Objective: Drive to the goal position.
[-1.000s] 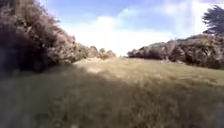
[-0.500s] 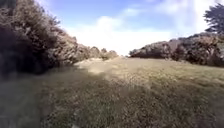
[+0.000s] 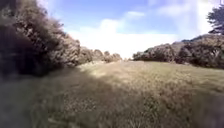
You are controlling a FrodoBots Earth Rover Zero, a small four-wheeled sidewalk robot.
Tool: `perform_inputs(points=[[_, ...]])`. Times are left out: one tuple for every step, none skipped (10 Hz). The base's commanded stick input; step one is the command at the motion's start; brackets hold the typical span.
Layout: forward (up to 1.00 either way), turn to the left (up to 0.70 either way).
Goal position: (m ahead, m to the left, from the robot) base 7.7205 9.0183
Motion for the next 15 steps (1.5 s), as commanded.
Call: perform_inputs(points=[[0.70,0.00],[0.70,0.00],[0.70,0.00],[0.70,0.00],[0.70,-0.11],[0.70,-0.34],[0.70,-0.32],[0.70,-0.14],[0.70,0.00],[0.70,0.00],[0.70,0.00],[0.70,0.00],[0.70,0.00],[0.70,0.00],[0.70,0.00]])
